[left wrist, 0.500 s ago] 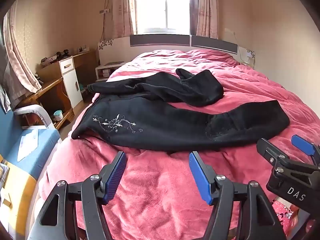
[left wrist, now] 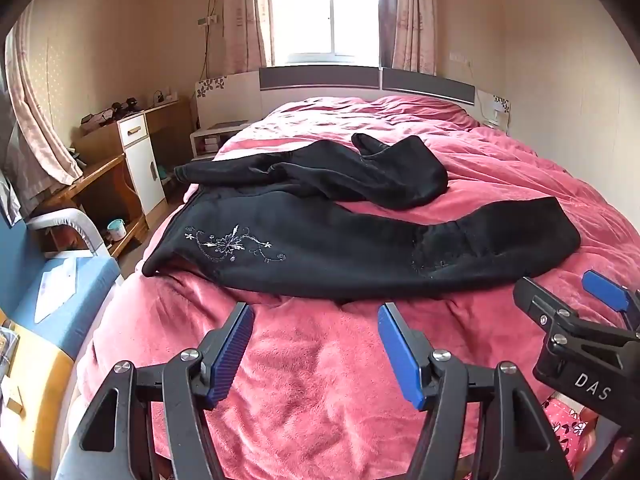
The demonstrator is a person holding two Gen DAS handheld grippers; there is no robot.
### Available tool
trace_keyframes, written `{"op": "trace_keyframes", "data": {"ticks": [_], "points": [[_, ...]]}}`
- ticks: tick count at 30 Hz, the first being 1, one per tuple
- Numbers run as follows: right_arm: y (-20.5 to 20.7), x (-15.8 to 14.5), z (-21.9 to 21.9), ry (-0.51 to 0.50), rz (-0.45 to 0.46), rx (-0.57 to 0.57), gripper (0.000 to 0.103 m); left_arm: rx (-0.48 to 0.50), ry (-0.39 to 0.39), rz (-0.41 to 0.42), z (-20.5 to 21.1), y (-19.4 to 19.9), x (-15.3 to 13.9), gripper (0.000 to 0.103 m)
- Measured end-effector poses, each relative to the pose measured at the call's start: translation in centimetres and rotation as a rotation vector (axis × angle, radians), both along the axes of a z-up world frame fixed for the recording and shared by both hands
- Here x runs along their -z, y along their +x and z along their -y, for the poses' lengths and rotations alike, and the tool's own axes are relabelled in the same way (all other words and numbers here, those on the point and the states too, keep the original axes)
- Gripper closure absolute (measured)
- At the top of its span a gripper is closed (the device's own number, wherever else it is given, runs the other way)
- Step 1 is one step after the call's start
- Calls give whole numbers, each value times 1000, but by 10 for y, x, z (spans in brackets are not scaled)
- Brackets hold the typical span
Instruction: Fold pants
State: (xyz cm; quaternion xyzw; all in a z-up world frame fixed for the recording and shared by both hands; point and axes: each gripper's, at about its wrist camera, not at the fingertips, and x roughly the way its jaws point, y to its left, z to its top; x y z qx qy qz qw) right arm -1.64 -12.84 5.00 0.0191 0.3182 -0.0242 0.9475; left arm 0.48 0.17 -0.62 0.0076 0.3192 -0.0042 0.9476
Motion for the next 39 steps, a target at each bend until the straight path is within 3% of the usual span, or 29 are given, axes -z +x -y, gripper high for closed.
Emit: {"op": "trace_keyframes", "data": {"ticks": [39], "points": [[12, 15, 3, 20, -56, -3, 0, -2, 7, -72, -3, 8, 13, 37]]}}
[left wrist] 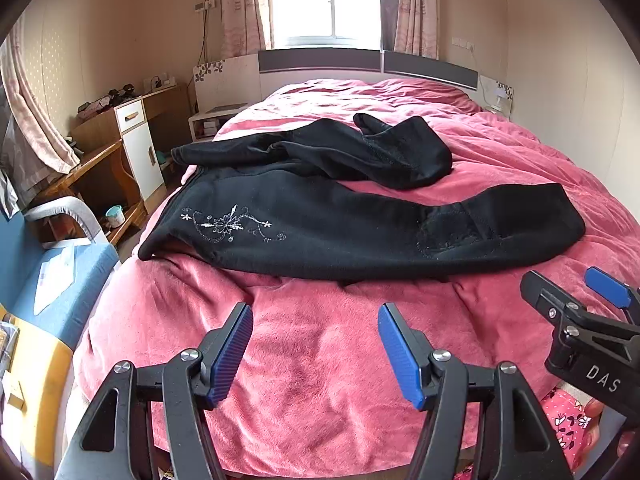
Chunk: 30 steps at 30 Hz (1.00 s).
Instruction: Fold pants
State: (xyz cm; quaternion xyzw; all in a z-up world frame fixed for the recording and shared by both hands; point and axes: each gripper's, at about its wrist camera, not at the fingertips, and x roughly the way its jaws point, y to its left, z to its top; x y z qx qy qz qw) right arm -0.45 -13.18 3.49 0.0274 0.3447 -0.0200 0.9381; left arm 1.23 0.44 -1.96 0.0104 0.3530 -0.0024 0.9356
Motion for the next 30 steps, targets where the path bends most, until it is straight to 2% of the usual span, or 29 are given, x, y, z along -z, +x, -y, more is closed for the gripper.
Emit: {"op": "trace_keyframes", "data": {"ticks": [22, 25, 30], "points": [[9, 20, 6, 0, -44, 2, 0, -18, -10, -121, -9, 14, 26, 37], [10, 23, 8, 6, -42, 3, 0, 0, -42, -152, -13, 18, 32, 37], [13, 29, 9, -3, -40, -6, 0, 45, -176, -219, -25, 26, 46, 37]]}}
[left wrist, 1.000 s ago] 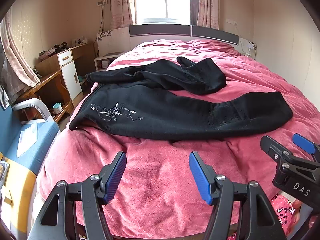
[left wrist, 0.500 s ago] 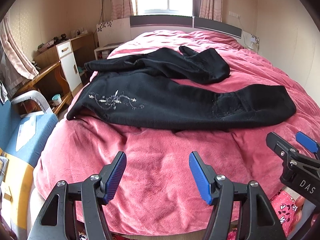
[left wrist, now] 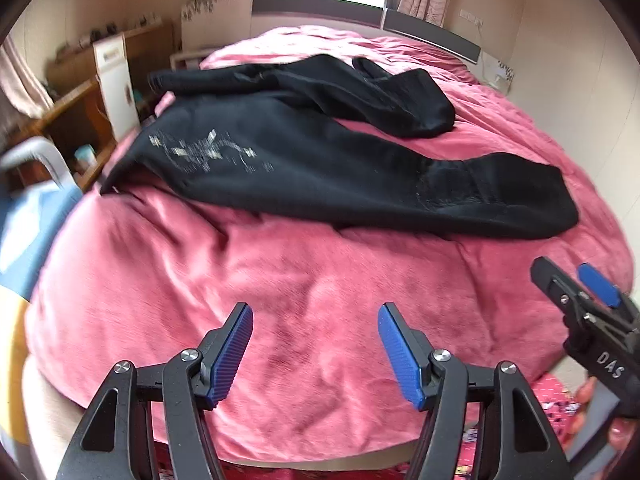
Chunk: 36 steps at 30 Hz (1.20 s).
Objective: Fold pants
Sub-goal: 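Lower both tools to the trouser waistband and close both grippers on it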
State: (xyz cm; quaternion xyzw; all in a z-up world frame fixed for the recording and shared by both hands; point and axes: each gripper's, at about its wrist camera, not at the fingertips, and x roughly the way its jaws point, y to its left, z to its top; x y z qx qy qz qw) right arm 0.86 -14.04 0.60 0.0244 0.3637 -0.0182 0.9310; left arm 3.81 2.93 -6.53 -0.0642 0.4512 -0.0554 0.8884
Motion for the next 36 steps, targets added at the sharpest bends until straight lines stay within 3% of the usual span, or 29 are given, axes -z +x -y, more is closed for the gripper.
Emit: {"op": "trace_keyframes", "data": {"ticks": [6, 8, 11, 17, 22, 29, 32, 36], "points": [[10, 9, 7, 19, -6, -36, 0, -21, -185, -105, -23, 15, 19, 36], [18, 16, 9, -9, -43, -53, 0, 2, -303, -131, -34, 22, 26, 25], [28, 21, 20, -39, -59, -41, 0, -72, -404, -147, -54, 25, 34, 22], [43, 23, 54, -119, -62, 40, 0, -201, -390, -87, -84, 29, 33, 24], [57, 24, 91, -125, -69, 98, 0, -227, -372, -12, -100, 38, 32, 24], [67, 25, 136, -57, -49, 181, 0, -231, -447, -83, -110, 70, 45, 25], [72, 28, 154, -21, -55, 219, 0, -237, -486, 4, -115, 75, 43, 25], [81, 34, 171, -26, -65, 271, 0, -265, -441, 95, -120, 83, 35, 24]]}}
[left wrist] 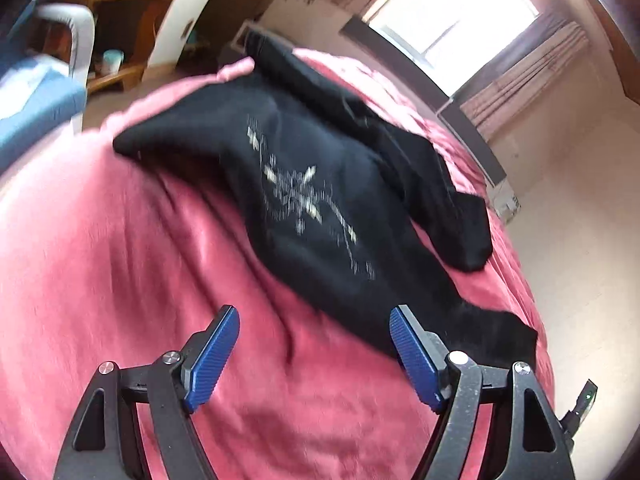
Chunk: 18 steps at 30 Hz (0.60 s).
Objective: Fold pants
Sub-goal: 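Lower both tools to the trouser waistband and close both grippers on it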
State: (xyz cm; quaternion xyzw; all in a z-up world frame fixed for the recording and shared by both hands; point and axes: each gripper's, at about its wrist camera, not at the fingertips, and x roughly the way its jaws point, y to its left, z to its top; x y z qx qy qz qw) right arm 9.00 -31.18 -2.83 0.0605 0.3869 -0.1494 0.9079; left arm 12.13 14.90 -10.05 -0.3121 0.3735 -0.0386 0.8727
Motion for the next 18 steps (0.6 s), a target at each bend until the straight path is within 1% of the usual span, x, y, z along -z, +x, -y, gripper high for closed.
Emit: {"op": "trace_keyframes", "data": {"ticks": [3, 6, 8, 10, 12, 14, 17, 18], "points": [[7, 5, 15, 29, 8, 34, 0, -14, 8, 0, -5, 9, 0, 23], [14, 11, 33, 82, 21, 73, 0, -65, 35, 10, -15, 21, 0, 24], [19, 17, 47, 140, 29, 105, 0, -105, 51, 20, -23, 27, 0, 23], [21, 23, 64, 215, 45, 143, 0, -127, 42, 32, -30, 32, 3, 23], [22, 30, 86, 330, 79, 178, 1, -142, 23, 34, -38, 35, 7, 23], [20, 36, 108, 447, 137, 207, 5, -168, -3, 30, -46, 39, 12, 23], [19, 46, 138, 603, 197, 257, 18, -208, -53, 33, -55, 42, 19, 23], [20, 50, 148, 650, 212, 273, 27, -220, -59, 41, -57, 41, 21, 23]]}}
